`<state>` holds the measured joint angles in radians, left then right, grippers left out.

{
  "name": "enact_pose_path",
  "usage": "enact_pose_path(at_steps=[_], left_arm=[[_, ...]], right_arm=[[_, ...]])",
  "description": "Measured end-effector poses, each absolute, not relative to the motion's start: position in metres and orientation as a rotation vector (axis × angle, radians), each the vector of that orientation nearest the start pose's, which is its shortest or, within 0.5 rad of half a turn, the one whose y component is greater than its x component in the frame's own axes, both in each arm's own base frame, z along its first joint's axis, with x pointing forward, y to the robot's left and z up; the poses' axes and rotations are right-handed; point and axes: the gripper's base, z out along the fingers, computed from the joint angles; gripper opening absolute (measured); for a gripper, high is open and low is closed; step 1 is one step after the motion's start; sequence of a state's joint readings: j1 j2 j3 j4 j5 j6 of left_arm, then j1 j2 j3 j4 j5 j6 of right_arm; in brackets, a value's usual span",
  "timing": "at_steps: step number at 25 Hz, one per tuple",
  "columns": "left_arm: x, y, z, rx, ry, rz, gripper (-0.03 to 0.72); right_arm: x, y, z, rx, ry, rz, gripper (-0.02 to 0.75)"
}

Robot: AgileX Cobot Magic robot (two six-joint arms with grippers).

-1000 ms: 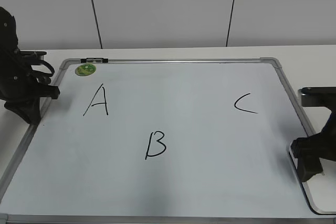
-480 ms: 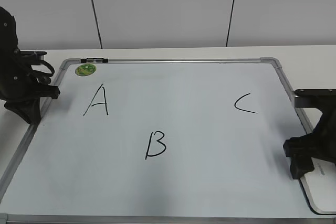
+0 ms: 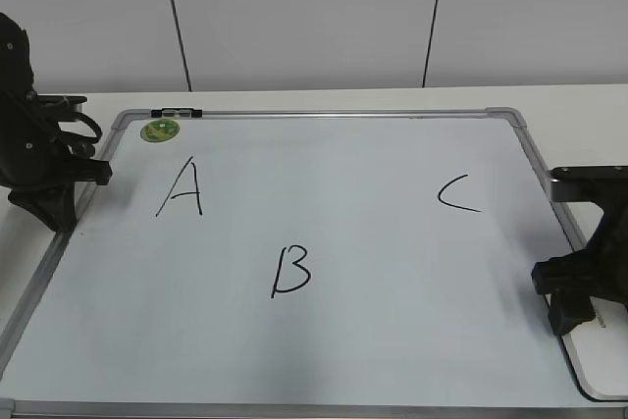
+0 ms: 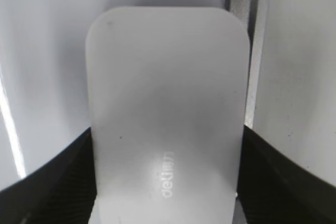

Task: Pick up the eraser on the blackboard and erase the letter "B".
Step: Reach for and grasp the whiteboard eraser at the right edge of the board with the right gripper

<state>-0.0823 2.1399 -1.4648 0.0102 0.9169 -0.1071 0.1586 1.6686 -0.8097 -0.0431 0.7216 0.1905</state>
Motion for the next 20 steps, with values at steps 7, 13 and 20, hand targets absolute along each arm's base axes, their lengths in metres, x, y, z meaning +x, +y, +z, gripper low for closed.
enact_pose_path(at_steps=[7, 13, 20], left_arm=[[0.4101, -0.0331, 0.1285, -0.029, 3.075, 0.003, 0.035], [0.4102, -0.0331, 0.1285, -0.029, 3.074, 0.003, 0.037], [0.4103, -0.0331, 0.1285, -0.029, 3.073, 0.003, 0.037]], right_arm=[[0.2651, 0.0398, 0.1505, 0.004, 3.060, -0.024, 0.542], [0.2651, 0.0398, 0.1505, 0.004, 3.060, -0.024, 0.542], [0.2652, 0.0391, 0.1505, -0.009, 3.059, -0.036, 0.542]])
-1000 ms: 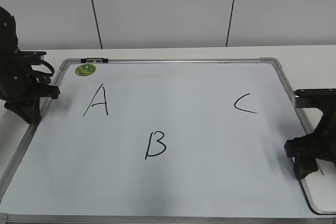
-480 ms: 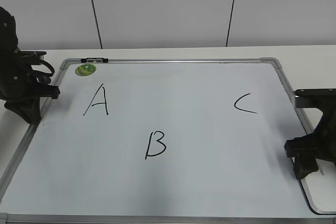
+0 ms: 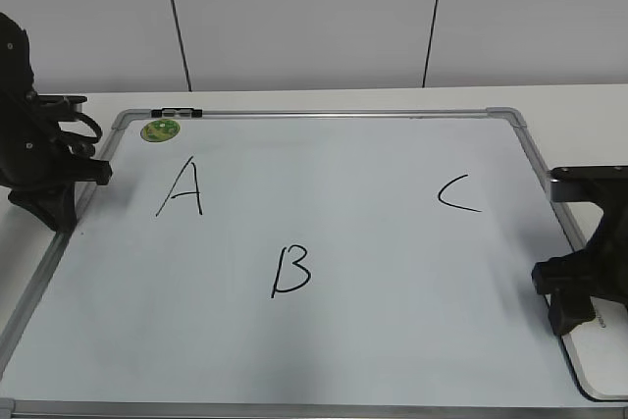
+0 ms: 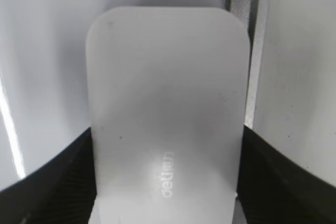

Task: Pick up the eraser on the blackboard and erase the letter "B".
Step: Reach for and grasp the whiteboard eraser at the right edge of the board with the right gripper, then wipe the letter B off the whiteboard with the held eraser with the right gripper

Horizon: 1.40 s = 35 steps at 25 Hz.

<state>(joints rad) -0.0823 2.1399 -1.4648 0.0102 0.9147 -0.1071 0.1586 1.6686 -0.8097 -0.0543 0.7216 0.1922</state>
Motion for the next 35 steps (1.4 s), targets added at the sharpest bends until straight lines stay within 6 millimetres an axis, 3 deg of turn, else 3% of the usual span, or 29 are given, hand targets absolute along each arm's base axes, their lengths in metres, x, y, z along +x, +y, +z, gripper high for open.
enact_pose_path(at_steps=[27, 29, 35], left_arm=[[0.411, -0.033, 0.129, -0.029, 3.070, 0.002, 0.037], [0.411, -0.033, 0.129, -0.029, 3.068, 0.002, 0.037], [0.411, -0.033, 0.129, -0.029, 3.068, 0.002, 0.037]], right_arm=[[0.267, 0.040, 0.153, 0.011, 3.076, -0.024, 0.538], [0.271, 0.042, 0.159, 0.027, 3.096, -0.016, 0.538], [0.300, 0.049, 0.202, 0.017, 3.053, 0.033, 0.538]])
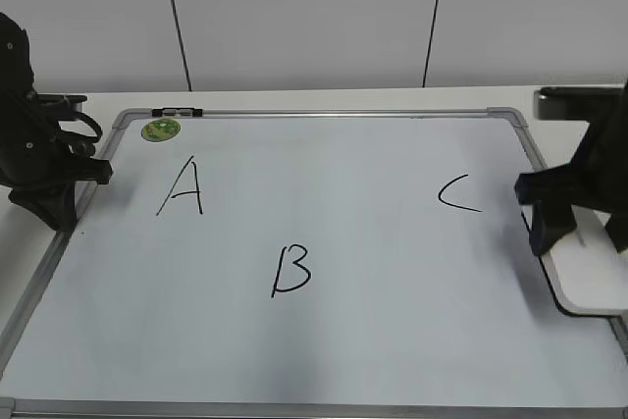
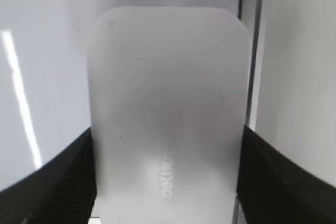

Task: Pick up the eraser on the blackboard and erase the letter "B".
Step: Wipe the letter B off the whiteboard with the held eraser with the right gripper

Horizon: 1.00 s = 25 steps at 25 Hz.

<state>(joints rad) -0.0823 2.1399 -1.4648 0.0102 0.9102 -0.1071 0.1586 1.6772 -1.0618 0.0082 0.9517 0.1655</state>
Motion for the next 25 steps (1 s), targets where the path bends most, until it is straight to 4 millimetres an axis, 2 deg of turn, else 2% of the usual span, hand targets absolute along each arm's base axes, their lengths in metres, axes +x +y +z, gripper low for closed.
enact_pose_path(at_steps=[5, 8, 10, 12, 13, 16, 20, 25], left_arm=[[0.411, -0.033, 0.129, -0.031, 3.068, -0.001, 0.037], [0.411, -0.033, 0.129, -0.031, 3.068, -0.001, 0.037], [0.411, -0.033, 0.129, -0.032, 3.068, -0.002, 0.037], [0.411, -0.033, 0.129, -0.032, 3.068, -0.002, 0.037], [0.411, -0.033, 0.129, -0.032, 3.068, -0.002, 0.037], [0.411, -0.034, 0.129, -0.038, 3.069, -0.011, 0.037], [0.411, -0.034, 0.129, -0.038, 3.069, -0.011, 0.037], [0.411, -0.034, 0.129, -0.038, 3.068, -0.011, 0.037]], right_arm=[[0.320, 0.062, 0.231, -0.081, 3.008, 0.153, 0.538], [0.331, 0.077, 0.234, -0.151, 3.037, 0.172, 0.538], [0.340, 0.092, 0.230, -0.220, 3.070, 0.171, 0.538], [0.344, 0.097, 0.228, -0.237, 3.078, 0.173, 0.537], [0.352, 0.111, 0.224, -0.291, 3.091, 0.175, 0.537], [0.362, 0.132, 0.218, -0.363, 3.092, 0.175, 0.537], [0.365, 0.164, 0.209, -0.477, 3.085, 0.175, 0.537], [0.361, 0.202, 0.189, -0.618, 3.088, 0.167, 0.537]])
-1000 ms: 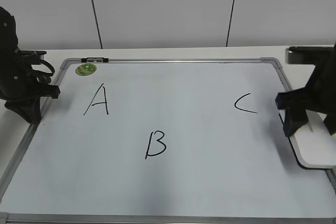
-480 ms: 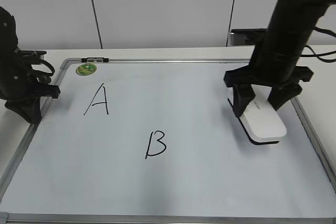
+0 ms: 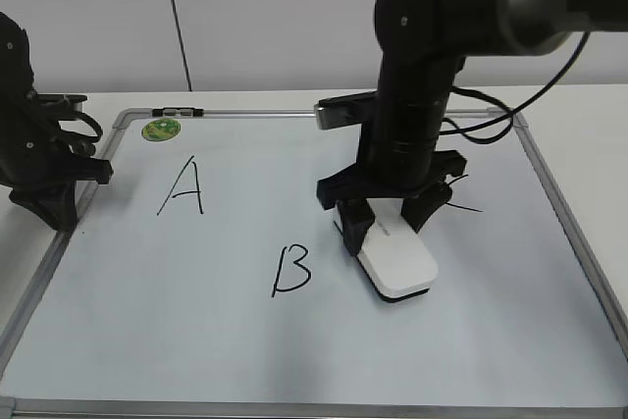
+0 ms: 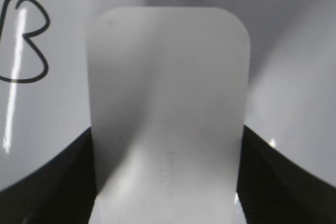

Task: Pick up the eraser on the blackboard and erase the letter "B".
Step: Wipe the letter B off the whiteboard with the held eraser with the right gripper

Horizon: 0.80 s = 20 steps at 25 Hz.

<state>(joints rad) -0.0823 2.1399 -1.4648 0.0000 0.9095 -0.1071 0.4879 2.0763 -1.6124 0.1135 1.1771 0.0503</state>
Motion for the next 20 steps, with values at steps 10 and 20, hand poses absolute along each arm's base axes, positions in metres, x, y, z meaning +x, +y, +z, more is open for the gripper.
enact_pose_path(at_steps=[10, 20], left_arm=[[0.411, -0.034, 0.129, -0.038, 3.065, -0.011, 0.037], [0.412, -0.034, 0.129, -0.038, 3.061, -0.012, 0.037]], right_arm=[[0.363, 0.246, 0.163, -0.742, 3.067, 0.180, 0.537], [0.369, 0.255, 0.156, -0.750, 3.052, 0.185, 0.537]])
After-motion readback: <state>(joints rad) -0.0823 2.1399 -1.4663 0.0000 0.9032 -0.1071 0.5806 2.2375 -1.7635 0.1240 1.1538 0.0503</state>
